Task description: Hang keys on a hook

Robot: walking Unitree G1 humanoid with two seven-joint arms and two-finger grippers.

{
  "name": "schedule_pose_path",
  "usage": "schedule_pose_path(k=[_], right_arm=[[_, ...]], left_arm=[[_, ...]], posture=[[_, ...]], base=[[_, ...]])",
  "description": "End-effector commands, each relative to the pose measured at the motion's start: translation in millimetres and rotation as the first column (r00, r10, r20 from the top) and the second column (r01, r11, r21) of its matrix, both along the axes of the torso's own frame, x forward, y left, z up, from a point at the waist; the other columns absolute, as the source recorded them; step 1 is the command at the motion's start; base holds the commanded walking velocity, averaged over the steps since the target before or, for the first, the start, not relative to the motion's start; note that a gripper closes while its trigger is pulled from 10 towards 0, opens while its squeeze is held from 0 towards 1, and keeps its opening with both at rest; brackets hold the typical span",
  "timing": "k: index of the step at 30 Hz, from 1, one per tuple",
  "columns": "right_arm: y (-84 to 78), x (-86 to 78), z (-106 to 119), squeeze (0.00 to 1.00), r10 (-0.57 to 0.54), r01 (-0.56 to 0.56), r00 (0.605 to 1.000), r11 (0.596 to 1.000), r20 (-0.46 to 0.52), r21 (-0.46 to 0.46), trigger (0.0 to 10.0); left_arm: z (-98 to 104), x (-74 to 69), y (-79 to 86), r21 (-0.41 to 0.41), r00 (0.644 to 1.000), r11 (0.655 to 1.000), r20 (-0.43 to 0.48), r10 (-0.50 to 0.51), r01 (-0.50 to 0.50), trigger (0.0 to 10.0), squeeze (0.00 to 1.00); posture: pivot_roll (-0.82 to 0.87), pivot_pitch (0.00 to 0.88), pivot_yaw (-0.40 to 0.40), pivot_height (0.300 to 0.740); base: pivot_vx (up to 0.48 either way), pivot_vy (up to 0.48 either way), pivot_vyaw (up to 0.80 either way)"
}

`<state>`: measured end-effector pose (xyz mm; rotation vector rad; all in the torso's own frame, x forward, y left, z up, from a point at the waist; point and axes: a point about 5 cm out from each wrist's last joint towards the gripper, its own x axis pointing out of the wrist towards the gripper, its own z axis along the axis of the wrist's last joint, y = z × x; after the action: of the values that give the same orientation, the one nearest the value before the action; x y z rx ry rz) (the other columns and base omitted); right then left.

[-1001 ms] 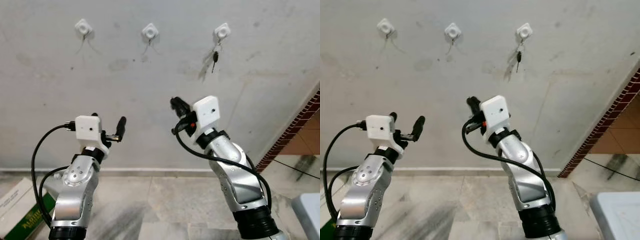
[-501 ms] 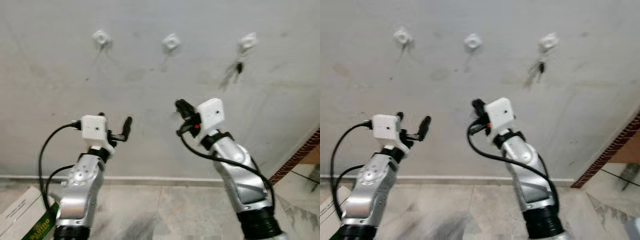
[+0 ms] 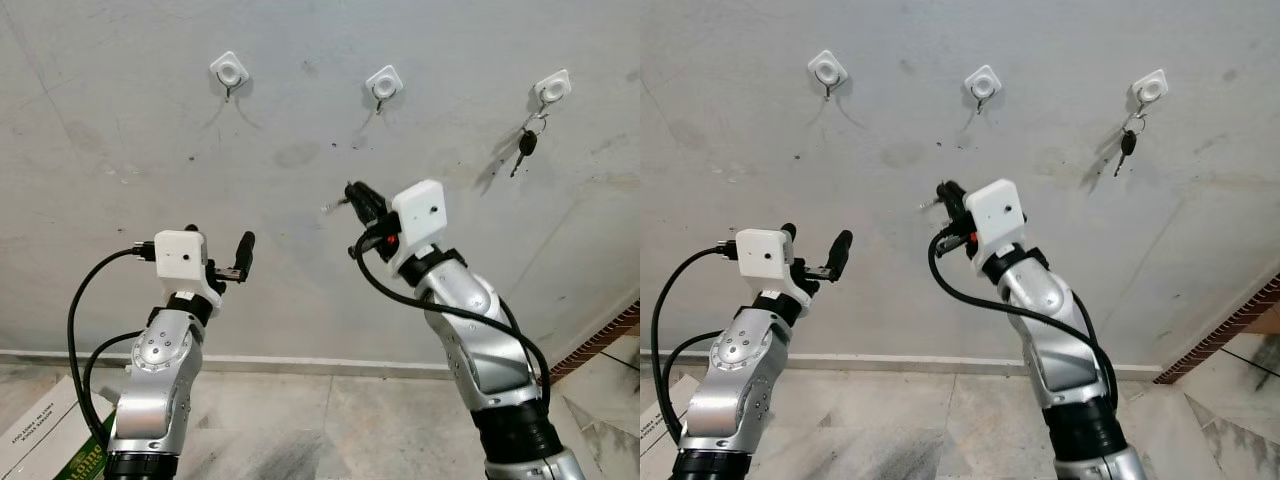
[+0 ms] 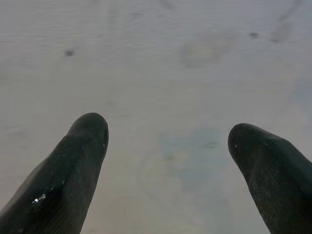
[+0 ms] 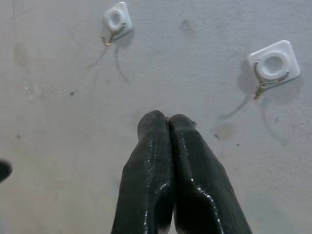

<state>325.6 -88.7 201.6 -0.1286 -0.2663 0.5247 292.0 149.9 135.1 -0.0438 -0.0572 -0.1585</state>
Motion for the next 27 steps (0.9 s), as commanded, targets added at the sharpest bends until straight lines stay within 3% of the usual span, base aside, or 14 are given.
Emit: schedule_pose_path(k=[1, 13, 27], right_arm=[[-3.4, 4.6, 7.1, 0.0, -0.011, 0.011, 1.0, 1.0, 0.024, 0.018, 10.0], [5.2, 30.1, 30.3, 0.0, 0.003, -0.009, 0.998, 0.996, 0.065, 0.087, 10.0], [6.7, 30.2, 26.9, 0.0, 0.007, -0.014, 0.997, 0.996, 0.074, 0.091, 10.0]], left_arm=[[0.7, 0.2, -1.8, 0.011, 1.0, 1.0, 0.002, -0.001, 0.001, 10.0, 0.0], [-1.5, -6.8, -4.8, 0.024, 1.0, 1.0, -0.001, -0.008, 0.008, 10.0, 0.0], [-0.8, -7.3, -6.3, 0.012, 1.0, 1.0, 0.0, -0.012, 0.012, 10.0, 0.0]], posture=[[0.01, 0.03, -0.008, 0.74], [0.04, 0.046, -0.034, 0.74], [0.03, 0.055, -0.029, 0.74]], base=[[0.0, 0.0, 0.0], [0.0, 0.0, 0.0], [0.0, -0.067, 0.0]])
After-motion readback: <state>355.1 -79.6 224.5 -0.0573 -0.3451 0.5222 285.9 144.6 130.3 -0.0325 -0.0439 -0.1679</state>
